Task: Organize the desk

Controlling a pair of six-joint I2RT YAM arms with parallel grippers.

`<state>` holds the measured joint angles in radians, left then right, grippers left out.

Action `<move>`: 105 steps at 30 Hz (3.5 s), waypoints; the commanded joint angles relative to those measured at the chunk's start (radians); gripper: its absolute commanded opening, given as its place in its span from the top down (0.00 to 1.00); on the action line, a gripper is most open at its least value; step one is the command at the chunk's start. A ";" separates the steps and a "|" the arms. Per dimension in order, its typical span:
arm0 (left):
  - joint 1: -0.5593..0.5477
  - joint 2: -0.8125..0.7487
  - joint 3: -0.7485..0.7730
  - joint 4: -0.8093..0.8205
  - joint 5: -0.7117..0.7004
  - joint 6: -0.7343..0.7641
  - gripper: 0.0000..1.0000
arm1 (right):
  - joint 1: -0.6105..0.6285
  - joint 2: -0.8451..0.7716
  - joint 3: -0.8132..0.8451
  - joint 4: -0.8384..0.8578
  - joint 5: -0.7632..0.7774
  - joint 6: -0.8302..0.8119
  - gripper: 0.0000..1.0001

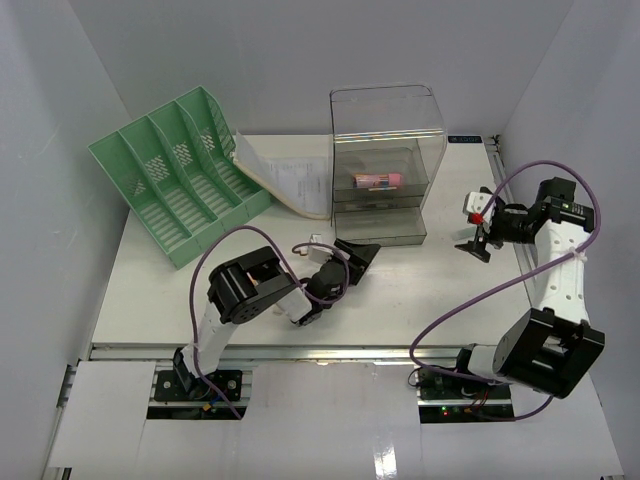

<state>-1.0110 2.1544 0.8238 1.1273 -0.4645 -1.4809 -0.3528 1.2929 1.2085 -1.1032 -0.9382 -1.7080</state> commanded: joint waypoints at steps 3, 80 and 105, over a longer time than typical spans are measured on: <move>-0.035 -0.139 -0.141 0.024 0.096 0.103 0.17 | 0.016 -0.010 0.033 -0.207 0.342 -0.514 0.10; -0.041 -1.742 -0.369 -1.607 0.079 0.694 0.10 | 0.302 0.286 0.158 0.045 0.612 -0.118 0.92; 0.157 -1.279 -0.240 -1.604 0.233 0.874 0.13 | 0.819 0.494 0.128 0.672 0.793 0.604 0.59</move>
<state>-0.9428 0.8553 0.5587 -0.5406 -0.3359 -0.6900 0.4604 1.7881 1.3478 -0.5058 -0.1850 -1.1297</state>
